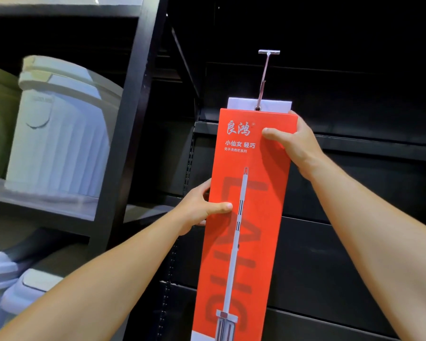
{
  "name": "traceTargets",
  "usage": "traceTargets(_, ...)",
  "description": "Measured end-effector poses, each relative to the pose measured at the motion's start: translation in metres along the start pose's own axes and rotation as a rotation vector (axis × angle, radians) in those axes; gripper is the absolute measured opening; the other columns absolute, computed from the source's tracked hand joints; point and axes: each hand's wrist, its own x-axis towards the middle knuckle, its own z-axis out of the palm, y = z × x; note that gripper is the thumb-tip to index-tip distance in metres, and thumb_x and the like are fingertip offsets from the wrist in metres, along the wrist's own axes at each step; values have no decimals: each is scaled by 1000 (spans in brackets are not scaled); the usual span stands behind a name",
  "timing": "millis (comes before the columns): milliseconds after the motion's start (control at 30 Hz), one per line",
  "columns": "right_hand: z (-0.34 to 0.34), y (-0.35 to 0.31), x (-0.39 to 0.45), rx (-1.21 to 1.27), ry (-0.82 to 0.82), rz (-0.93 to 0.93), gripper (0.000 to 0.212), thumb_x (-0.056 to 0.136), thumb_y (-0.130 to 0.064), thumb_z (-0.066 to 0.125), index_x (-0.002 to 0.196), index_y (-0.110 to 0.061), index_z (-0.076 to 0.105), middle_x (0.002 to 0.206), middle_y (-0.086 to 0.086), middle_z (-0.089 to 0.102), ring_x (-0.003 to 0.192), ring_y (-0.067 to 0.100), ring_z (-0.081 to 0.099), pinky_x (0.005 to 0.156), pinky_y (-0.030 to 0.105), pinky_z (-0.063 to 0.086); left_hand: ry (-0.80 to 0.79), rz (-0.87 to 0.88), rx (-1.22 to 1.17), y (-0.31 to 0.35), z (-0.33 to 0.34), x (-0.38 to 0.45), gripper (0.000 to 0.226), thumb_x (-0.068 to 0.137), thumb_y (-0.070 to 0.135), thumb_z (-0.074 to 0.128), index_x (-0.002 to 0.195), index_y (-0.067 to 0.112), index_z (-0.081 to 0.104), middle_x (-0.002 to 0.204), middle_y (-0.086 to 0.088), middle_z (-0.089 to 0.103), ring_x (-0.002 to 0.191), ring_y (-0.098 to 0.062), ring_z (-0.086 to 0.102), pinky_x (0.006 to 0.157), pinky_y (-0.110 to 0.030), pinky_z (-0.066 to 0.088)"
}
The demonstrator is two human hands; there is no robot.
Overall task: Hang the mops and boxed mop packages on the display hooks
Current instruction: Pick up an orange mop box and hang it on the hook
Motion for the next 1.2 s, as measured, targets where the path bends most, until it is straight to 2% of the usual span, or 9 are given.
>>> traceTargets(133, 3, 22, 13, -11, 4, 8, 50, 77, -35, 82, 121, -29, 60, 113, -6, 72, 97, 11, 72, 81, 31, 58, 26, 4, 5, -14, 4, 20, 53, 78, 40, 81, 122, 55, 55, 117, 12, 66, 104, -16, 69, 73, -36, 57)
traceTargets(333, 10, 73, 37, -8, -16, 54, 47, 73, -41, 83, 113, -36, 61, 116, -5, 70, 99, 10, 71, 83, 30, 56, 60, 34, 28, -42, 12, 52, 59, 81, 36, 80, 129, 53, 51, 113, 15, 70, 98, -15, 71, 56, -23, 54)
traceTargets(433, 14, 100, 51, -16, -10, 75, 56, 60, -54, 81, 111, -39, 62, 124, -2, 65, 103, 10, 69, 84, 31, 56, 80, 52, 47, -58, 15, 74, 61, 80, 34, 81, 130, 52, 51, 114, 16, 71, 100, -14, 71, 75, -36, 61)
traceTargets(533, 18, 126, 62, -13, -33, 69, 64, 58, -51, 79, 117, -34, 61, 119, -4, 69, 99, 9, 71, 78, 26, 56, 94, 47, 43, -76, 18, 94, 64, 79, 33, 83, 131, 50, 51, 118, 17, 69, 104, -11, 69, 84, -38, 60)
traceTargets(733, 21, 166, 90, -32, -32, 110, 79, 54, -60, 80, 124, -30, 59, 122, -2, 67, 100, 12, 71, 88, 36, 59, 93, -4, 53, -92, 23, 125, 60, 78, 41, 82, 128, 50, 52, 118, 16, 69, 101, -12, 71, 83, -44, 61)
traceTargets(933, 25, 186, 101, -47, -17, 108, 88, 57, -63, 78, 134, -29, 51, 126, -5, 63, 106, 11, 67, 93, 36, 56, 98, -49, 77, -99, 24, 139, 61, 78, 44, 80, 130, 51, 50, 118, 16, 68, 101, -13, 70, 82, -42, 60)
traceTargets(1033, 27, 190, 100, -49, -5, 116, 85, 65, -59, 78, 138, -28, 47, 128, -6, 61, 108, 11, 65, 95, 34, 54, 105, -58, 81, -101, 24, 142, 61, 78, 44, 80, 131, 51, 49, 118, 16, 68, 101, -12, 70, 80, -40, 60)
traceTargets(1133, 28, 186, 94, -115, 19, 109, 85, 66, -62, 76, 139, -28, 48, 132, -3, 59, 112, 13, 63, 97, 34, 52, 135, -51, 117, -102, 25, 141, 67, 77, 46, 80, 135, 50, 46, 122, 16, 66, 106, -13, 68, 88, -45, 58)
traceTargets(1200, 28, 181, 88, -224, 70, 66, 88, 73, -58, 76, 147, -25, 40, 141, 1, 50, 121, 15, 57, 96, 29, 46, 194, -18, 201, -101, 27, 139, 79, 76, 48, 80, 142, 47, 38, 129, 17, 61, 112, -12, 63, 96, -45, 54)
